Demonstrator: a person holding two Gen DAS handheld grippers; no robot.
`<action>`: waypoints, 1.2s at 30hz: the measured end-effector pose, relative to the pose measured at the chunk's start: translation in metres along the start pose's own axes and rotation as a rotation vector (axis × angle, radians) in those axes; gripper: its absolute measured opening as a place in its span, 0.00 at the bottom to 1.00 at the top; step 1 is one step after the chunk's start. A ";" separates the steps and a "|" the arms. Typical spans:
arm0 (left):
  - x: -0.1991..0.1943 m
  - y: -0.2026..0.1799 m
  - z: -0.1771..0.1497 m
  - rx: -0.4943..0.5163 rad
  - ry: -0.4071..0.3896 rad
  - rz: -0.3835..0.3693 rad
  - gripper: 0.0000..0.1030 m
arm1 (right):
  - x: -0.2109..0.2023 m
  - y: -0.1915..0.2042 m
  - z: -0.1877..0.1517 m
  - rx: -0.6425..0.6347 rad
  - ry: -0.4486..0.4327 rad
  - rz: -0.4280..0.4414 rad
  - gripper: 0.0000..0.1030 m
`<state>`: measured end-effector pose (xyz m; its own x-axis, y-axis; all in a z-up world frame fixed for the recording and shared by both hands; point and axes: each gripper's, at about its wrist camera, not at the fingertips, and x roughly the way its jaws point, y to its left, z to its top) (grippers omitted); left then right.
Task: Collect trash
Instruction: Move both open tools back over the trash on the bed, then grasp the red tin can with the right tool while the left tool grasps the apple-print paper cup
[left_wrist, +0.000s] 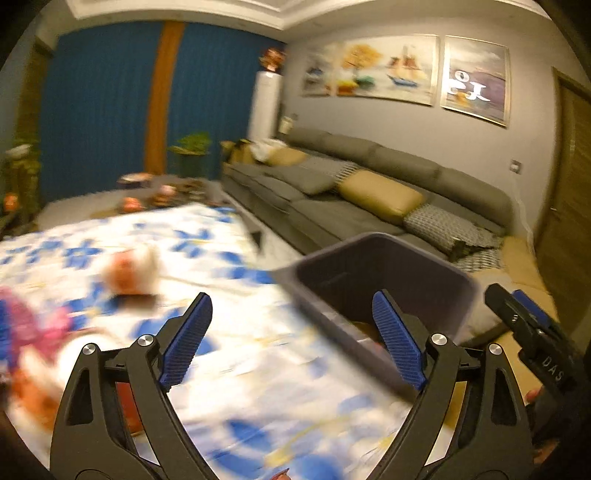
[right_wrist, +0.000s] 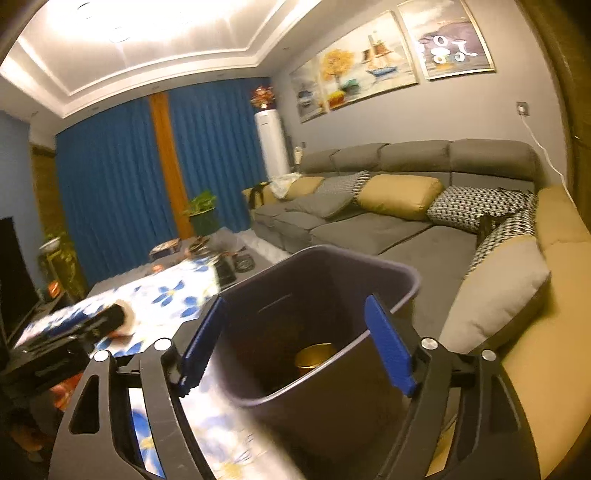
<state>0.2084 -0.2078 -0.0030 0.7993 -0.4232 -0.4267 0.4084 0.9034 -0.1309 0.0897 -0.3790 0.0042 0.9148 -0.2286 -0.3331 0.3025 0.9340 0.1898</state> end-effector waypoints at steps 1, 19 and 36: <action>-0.013 0.011 -0.004 -0.003 -0.013 0.040 0.85 | -0.002 0.008 -0.003 -0.018 0.003 0.013 0.78; -0.146 0.157 -0.051 -0.147 -0.077 0.410 0.86 | -0.019 0.162 -0.047 -0.195 0.064 0.247 0.87; -0.178 0.221 -0.061 -0.268 -0.107 0.493 0.86 | 0.025 0.250 -0.076 -0.276 0.144 0.275 0.87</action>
<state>0.1289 0.0712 -0.0106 0.9130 0.0609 -0.4033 -0.1392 0.9760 -0.1677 0.1681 -0.1306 -0.0266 0.8988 0.0617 -0.4340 -0.0485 0.9980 0.0414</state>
